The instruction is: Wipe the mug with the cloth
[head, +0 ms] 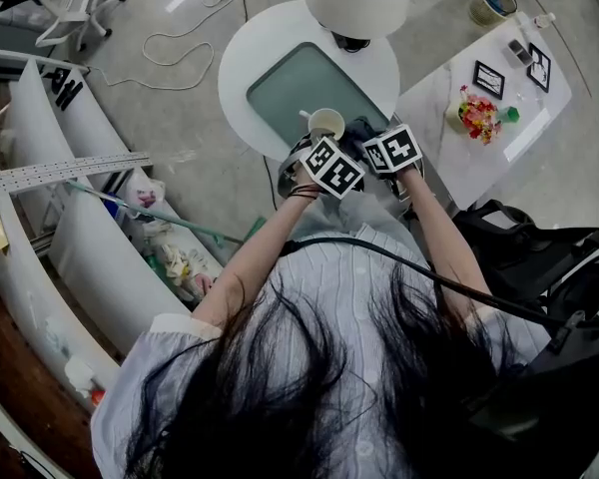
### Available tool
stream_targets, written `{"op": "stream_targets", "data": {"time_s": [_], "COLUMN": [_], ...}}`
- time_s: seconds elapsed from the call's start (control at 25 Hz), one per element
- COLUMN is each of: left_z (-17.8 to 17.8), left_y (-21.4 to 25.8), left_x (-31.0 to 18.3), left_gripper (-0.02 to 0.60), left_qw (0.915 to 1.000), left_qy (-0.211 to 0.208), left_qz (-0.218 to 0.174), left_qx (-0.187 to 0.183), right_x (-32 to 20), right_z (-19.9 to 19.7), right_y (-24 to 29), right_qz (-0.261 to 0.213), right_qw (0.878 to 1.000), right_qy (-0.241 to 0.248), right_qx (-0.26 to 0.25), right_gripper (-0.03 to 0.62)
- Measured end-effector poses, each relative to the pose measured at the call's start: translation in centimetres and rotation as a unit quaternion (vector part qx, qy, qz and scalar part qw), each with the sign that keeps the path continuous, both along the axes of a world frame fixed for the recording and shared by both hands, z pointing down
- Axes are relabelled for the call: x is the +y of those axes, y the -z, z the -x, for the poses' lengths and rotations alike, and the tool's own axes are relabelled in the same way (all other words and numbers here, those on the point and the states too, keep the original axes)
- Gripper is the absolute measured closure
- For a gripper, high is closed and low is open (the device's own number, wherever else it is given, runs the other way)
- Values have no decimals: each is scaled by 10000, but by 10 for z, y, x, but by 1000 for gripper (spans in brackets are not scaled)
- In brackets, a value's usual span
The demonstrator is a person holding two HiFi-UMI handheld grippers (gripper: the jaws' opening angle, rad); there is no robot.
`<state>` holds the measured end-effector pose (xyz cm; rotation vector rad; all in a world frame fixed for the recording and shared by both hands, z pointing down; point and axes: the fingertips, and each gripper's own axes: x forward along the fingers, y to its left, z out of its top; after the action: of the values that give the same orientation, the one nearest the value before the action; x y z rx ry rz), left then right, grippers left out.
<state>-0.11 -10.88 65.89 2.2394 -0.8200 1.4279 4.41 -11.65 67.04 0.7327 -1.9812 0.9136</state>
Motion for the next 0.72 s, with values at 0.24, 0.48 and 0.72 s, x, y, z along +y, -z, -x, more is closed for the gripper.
{"op": "stream_targets", "data": {"time_s": [0.24, 0.48, 0.72], "left_z": [0, -2, -4], "left_y": [-7, -11, -11], "left_x": [-3, -1, 4], "left_gripper": [514, 531, 534], "left_qw": [9992, 9943, 9884], "left_qy": [-205, -913, -1512], "left_qz": [-217, -309, 0], "left_qx": [-271, -454, -129], "right_x": [-1, -2, -1], "right_z": [0, 3, 2], "right_y": [-1, -1, -3], "right_qz": [32, 35, 44], "right_qw": [10000, 9999, 9999], "right_qy": [-38, -76, -20], "right_qx": [-37, -102, -104], "right_gripper": [500, 500, 500]}}
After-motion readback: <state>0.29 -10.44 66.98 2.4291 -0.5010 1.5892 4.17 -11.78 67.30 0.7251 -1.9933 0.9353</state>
